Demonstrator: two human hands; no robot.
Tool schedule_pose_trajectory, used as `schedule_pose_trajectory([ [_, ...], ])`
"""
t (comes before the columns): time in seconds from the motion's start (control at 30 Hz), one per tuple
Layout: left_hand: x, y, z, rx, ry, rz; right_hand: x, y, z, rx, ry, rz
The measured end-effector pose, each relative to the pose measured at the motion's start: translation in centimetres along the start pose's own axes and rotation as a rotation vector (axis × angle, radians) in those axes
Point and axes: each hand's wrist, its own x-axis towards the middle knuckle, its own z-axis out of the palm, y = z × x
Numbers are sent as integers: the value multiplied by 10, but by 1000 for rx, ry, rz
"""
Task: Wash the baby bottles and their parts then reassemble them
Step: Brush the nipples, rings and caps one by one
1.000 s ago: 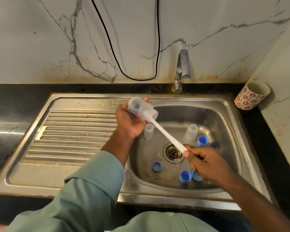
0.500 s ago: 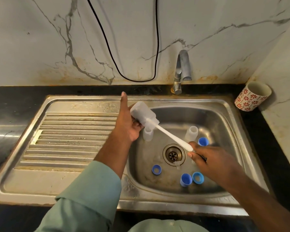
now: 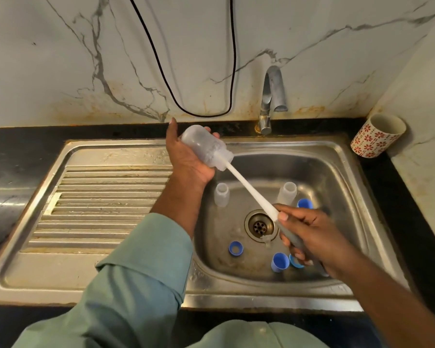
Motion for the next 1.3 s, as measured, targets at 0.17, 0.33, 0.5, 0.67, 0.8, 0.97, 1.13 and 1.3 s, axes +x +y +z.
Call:
schedule_pose_trajectory([
  [0.17, 5, 2, -15, 99, 20, 89, -10, -18, 12, -525, 87, -163],
  [0.33, -3, 19, 16, -17, -331, 63, -23, -39, -15, 217, -320, 85],
  [0.5, -9, 14, 51, 125, -205, 131, -10, -19, 19, 354, -89, -51],
  [0.67, 18, 18, 27, 346, 104, 246, -14, -39, 14, -644, 230, -293],
  [0.8, 12, 29, 18, 304, -57, 61, -27, -96, -16, -798, 11, -234],
  [0.97, 3, 41, 13, 123, -96, -146, -15, -63, -40, -371, -50, -197],
  [1.13, -5, 24, 11, -129, 75, -90, 19, 12, -14, -491, 285, -604],
  [1.3, -9, 17, 4, -224, 292, 25, 46, 39, -8, -782, 508, -584],
])
